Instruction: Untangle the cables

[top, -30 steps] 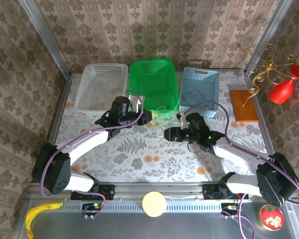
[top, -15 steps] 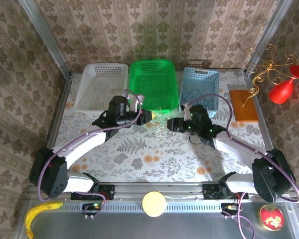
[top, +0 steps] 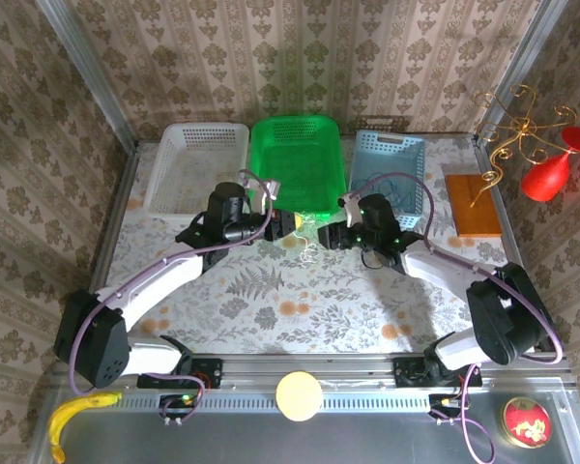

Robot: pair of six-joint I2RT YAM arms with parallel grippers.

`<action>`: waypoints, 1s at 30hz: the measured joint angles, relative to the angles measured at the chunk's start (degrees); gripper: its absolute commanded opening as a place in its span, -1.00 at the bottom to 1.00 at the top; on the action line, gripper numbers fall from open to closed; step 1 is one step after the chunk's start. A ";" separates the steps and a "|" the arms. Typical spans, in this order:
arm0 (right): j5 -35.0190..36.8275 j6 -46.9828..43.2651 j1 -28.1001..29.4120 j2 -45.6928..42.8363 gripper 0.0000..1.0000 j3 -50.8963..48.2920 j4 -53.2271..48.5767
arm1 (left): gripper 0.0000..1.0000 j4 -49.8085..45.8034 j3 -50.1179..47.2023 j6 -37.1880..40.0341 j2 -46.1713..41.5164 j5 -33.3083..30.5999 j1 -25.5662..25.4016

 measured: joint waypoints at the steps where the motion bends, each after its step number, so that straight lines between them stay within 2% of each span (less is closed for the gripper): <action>1: 0.00 -0.13 -0.09 0.76 0.33 0.48 0.13 | -1.00 0.00 0.04 -0.02 -0.13 0.02 0.00; 4: -0.09 -0.22 -0.11 3.56 0.26 2.29 0.94 | -1.00 0.00 0.09 0.00 -0.33 0.22 0.00; 6: -0.13 -0.59 -0.13 5.55 -0.09 3.76 1.66 | -1.00 0.00 0.09 -0.02 -0.33 0.31 0.00; 8: -0.22 -0.55 -0.13 7.15 -0.59 4.92 2.25 | -1.00 -0.15 0.09 -0.02 -0.55 0.35 0.00; 10: -0.24 -0.42 -0.17 7.37 -1.00 5.03 2.51 | -1.00 -0.39 0.09 0.00 -1.05 0.35 0.02; 14: 0.42 -0.09 -0.81 5.97 -1.00 5.01 1.92 | -1.00 -1.42 0.09 0.02 -3.34 0.22 1.03; 18: 1.60 0.33 -3.15 -0.04 -1.00 5.01 -0.46 | -1.00 -1.07 -1.14 0.02 -5.84 -0.52 3.37; 23: 2.78 1.20 -6.67 -9.29 -1.00 6.47 -4.50 | -1.00 -0.28 -7.74 0.42 -7.76 -2.69 6.01; 30: 3.93 1.77 -8.41 -13.99 -1.00 12.68 -10.23 | -1.00 2.36 -16.70 1.53 -6.34 -4.92 8.35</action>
